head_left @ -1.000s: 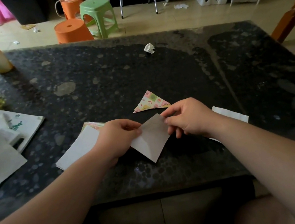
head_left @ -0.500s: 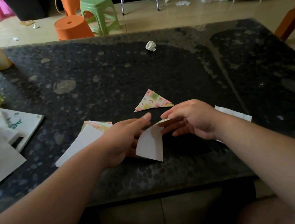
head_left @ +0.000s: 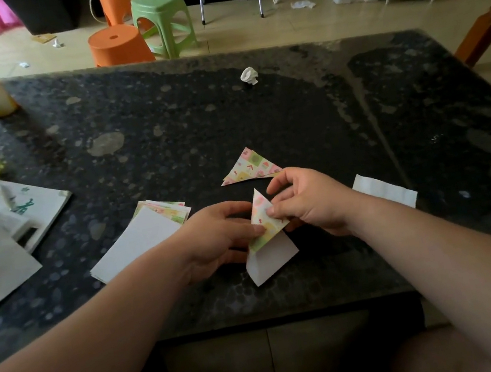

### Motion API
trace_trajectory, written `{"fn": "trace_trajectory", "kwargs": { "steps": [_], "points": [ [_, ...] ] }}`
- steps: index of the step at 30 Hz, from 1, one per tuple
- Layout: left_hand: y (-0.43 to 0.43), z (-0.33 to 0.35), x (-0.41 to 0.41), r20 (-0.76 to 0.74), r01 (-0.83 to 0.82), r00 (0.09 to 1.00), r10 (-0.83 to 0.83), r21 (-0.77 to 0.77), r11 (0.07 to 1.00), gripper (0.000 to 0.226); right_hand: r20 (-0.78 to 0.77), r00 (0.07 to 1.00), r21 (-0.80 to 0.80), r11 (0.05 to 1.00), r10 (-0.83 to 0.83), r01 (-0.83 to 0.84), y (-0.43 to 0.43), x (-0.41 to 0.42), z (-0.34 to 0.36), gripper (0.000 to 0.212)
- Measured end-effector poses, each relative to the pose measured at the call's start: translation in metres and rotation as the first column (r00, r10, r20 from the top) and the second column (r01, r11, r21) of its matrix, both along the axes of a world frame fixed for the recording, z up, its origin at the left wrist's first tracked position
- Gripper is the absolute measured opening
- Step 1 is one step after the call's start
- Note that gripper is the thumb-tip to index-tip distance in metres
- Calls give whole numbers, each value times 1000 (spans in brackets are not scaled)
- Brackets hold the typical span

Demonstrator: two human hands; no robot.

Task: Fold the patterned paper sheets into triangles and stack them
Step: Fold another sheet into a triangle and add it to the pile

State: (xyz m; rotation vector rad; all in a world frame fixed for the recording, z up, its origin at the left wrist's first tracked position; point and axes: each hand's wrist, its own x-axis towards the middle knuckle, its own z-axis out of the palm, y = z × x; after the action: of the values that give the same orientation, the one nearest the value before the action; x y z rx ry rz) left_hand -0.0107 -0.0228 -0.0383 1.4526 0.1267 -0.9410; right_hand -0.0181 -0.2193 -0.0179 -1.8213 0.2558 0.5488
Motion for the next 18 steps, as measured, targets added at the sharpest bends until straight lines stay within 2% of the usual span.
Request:
{"fn": "trace_trajectory", "kwargs": {
  "steps": [2,6,14,18],
  "points": [
    [-1,1,1,12,-37,999,38,-23,999,50,6,1000,-32,999,6,-6,3,0,1,29],
    [-3,1,5,14,-137,990,138,-45,989,57,82,997,-213,976,-15,32,1,1,1,15],
    [-5,2,7,-31,-254,967,252,-165,953,73,85,995,-119,991,-58,68,0,3,-1,9],
    [-6,4,5,-2,-222,975,224,-127,967,60,135,988,-257,965,80,-43,-3,1,1,9]
  ]
}}
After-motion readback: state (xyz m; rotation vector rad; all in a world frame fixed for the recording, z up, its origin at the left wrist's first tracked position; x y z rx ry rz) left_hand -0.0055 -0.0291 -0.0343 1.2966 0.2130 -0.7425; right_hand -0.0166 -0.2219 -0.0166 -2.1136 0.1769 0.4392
